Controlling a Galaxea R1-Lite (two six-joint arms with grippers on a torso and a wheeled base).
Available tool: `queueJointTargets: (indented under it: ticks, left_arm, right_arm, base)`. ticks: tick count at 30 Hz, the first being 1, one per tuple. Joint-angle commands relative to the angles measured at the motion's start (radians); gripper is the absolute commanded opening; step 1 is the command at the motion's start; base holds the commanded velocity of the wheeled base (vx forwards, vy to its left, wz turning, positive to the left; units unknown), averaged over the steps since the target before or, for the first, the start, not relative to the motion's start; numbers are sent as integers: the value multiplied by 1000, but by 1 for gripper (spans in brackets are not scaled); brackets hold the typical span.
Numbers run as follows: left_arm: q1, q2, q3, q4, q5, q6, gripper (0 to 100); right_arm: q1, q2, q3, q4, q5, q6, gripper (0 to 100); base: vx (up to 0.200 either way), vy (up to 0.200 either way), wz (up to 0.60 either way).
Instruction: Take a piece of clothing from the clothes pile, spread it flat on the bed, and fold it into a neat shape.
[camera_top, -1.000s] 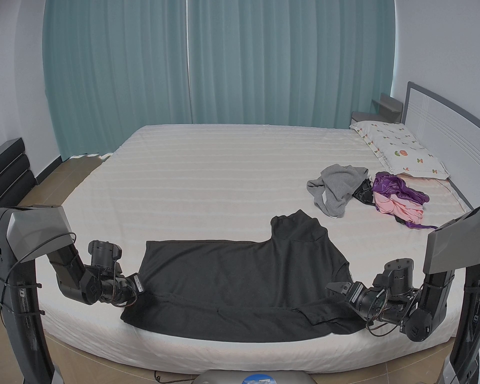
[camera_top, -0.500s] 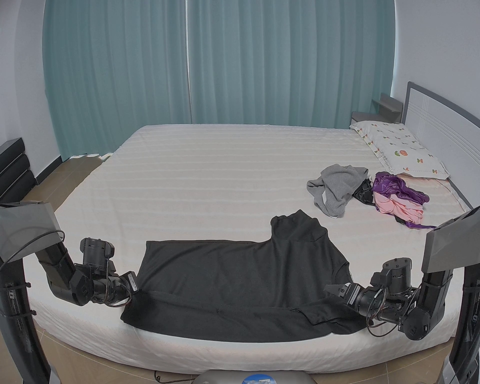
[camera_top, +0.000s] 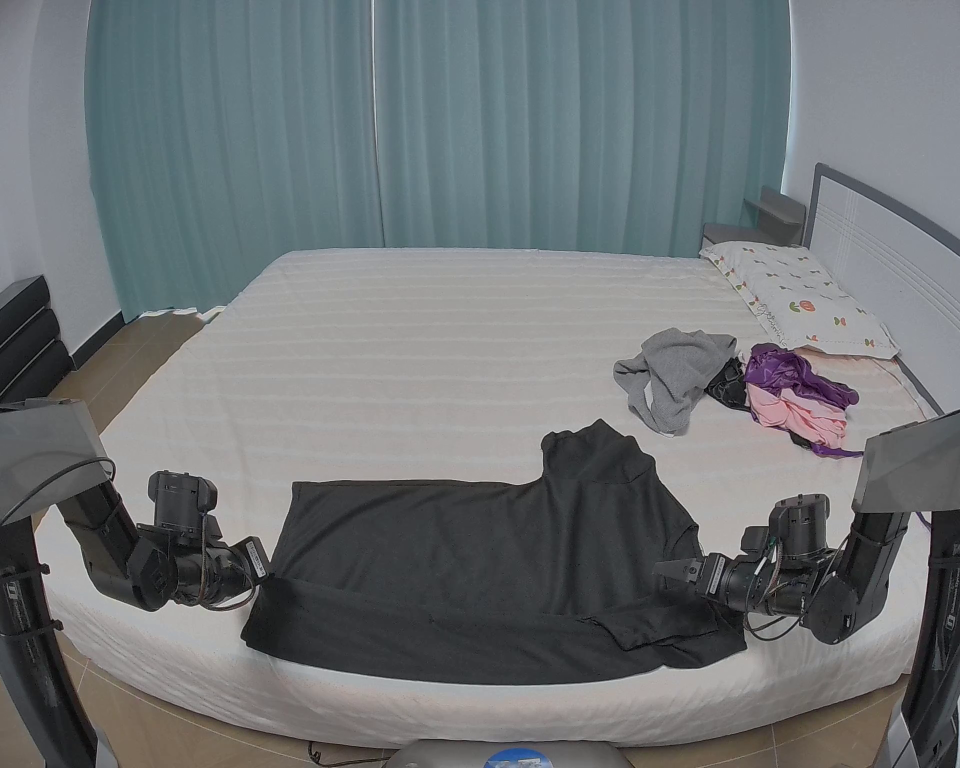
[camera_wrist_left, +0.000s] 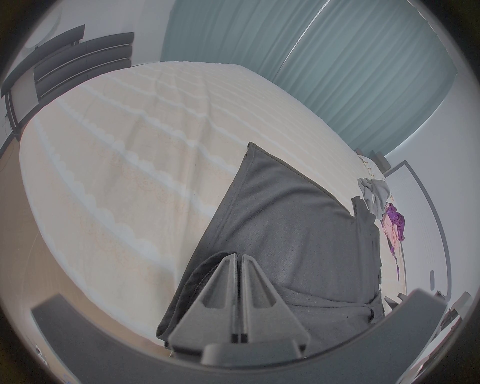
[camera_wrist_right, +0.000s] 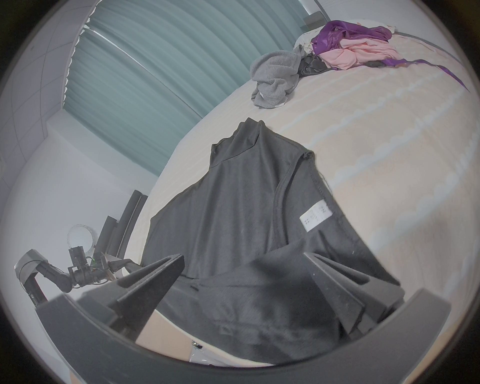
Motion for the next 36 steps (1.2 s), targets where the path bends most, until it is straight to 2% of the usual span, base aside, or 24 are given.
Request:
queueJointTargets:
  ticks: [1, 5, 10, 25, 26, 36]
  left_arm:
    - [1, -6, 2, 0, 0, -2, 0]
    - [1, -6, 4, 0, -1, -2, 0]
    - [1, -5, 7, 0, -1, -2, 0]
    - [1, 0, 7, 0, -3, -2, 0]
    - [1, -2, 9, 0, -3, -2, 0]
    - [1, -6, 9, 0, -3, -2, 0]
  right_arm:
    - [-44, 44, -62, 33, 11, -62, 100]
    - [-66, 81, -87, 28, 13, -88, 100]
    - [-81, 107, -94, 24, 54, -92, 100]
    - [-80, 135, -103, 24, 57, -98, 100]
    - [-80, 135, -102, 22, 57, -98, 0]
    - [-83, 119, -71, 24, 46, -130, 0]
  base:
    - [0, 0, 0]
    - [0, 0, 0]
    - [0, 0, 0]
    - [0, 0, 0]
    - [0, 0, 0]
    - [0, 0, 0]
